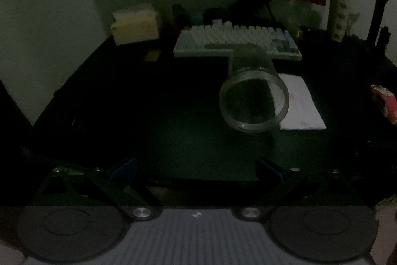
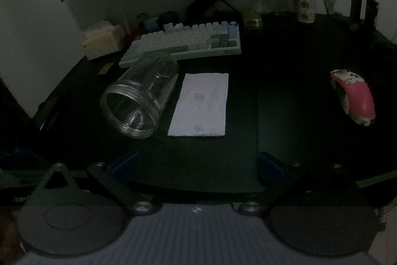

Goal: Clean container
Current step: 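Move both grippers toward the clear glass jar and white tissue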

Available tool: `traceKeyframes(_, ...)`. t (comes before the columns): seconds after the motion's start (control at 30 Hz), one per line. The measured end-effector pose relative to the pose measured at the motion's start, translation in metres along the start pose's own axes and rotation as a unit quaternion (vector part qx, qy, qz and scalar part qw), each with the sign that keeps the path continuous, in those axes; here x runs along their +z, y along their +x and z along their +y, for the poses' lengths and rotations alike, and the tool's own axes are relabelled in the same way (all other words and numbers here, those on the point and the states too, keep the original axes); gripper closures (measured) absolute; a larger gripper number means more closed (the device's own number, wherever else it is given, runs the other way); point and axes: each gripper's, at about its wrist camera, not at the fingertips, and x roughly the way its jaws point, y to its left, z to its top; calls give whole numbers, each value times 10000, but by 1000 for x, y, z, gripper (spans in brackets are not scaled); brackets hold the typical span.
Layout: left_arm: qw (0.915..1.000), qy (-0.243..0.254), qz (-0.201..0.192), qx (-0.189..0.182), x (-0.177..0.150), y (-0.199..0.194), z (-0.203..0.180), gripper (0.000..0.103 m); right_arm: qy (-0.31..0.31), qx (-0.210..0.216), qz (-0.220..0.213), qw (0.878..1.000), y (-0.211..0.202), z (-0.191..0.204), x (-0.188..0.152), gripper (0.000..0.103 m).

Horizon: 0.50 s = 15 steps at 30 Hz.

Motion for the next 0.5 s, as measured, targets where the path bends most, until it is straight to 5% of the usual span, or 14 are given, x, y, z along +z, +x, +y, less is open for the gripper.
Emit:
traceKeyframes(0.2, 9999, -39, -10, -116, -1, 9, 1, 0, 128, 118, -45, 9998, -1, -17, -1, 0)
traceKeyframes(0.33, 9988, -239, 25, -416, -4, 15, -1, 0, 61, -187, -46, 9998, 2, -8, 3, 0)
traceKeyframes(0.5, 9969, -433, -351, -560, -5, 9, 1, 0, 133, -250, -246, 9993, 4, -11, 5, 0)
